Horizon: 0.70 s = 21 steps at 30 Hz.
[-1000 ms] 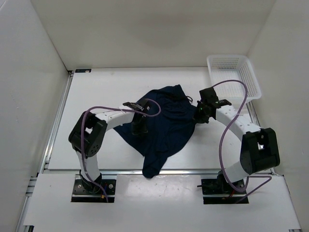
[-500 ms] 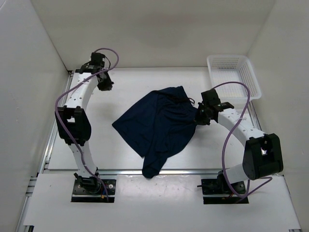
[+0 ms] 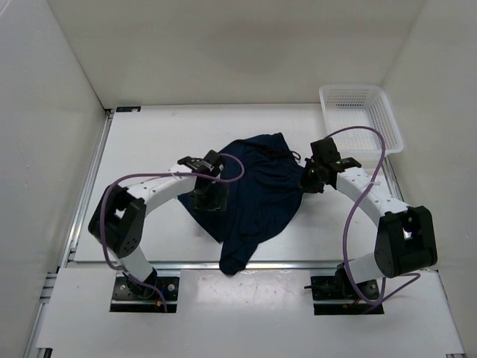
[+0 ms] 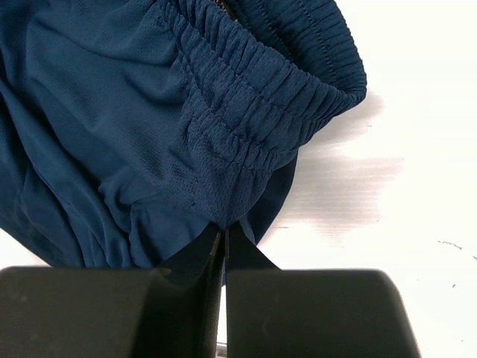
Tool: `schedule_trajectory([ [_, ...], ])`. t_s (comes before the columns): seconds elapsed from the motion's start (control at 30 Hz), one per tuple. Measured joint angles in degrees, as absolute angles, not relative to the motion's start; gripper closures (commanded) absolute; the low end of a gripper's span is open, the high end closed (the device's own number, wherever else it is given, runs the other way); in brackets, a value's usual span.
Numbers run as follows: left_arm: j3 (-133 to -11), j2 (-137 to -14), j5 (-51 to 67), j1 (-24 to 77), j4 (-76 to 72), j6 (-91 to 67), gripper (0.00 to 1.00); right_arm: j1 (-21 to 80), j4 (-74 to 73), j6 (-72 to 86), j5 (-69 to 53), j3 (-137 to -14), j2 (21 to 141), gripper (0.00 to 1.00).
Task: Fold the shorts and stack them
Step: Flatten the shorts out
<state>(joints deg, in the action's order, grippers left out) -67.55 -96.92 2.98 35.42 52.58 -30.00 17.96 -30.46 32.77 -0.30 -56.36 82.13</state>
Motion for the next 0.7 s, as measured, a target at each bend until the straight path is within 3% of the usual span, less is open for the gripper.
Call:
schedule_trajectory([
  [0.07,-64.75,-94.54,2.98,36.18,51.81,-31.07,0.13,17.96,-30.48,32.75,-0.43,-56.36,82.13,1.00],
  [0.23,-61.76,-96.29,2.98,36.29,48.23,-32.56,0.24,17.96,-30.48,32.58,-0.49,-56.38,82.13,1.00],
  [0.37,-62.61,-101.86,2.42,35.83,46.89,-33.06,0.64,17.96,-30.46,32.56,-0.62,-56.47,82.13,1.00],
  [0.4,-62.74,-101.93,2.48,35.38,46.54,-33.15,0.89,17.96,-30.48,32.56,-0.62,-56.47,82.13,1.00],
  [0.6,-65.14,-103.26,3.16,24.95,46.76,-31.62,0.90,17.96,-30.61,32.56,-0.67,-56.47,82.06,1.00],
  [0.7,-75.53,-107.31,2.02,15.18,49.95,-30.24,0.90,17.96,-30.76,32.56,-0.67,-56.47,81.71,1.00],
])
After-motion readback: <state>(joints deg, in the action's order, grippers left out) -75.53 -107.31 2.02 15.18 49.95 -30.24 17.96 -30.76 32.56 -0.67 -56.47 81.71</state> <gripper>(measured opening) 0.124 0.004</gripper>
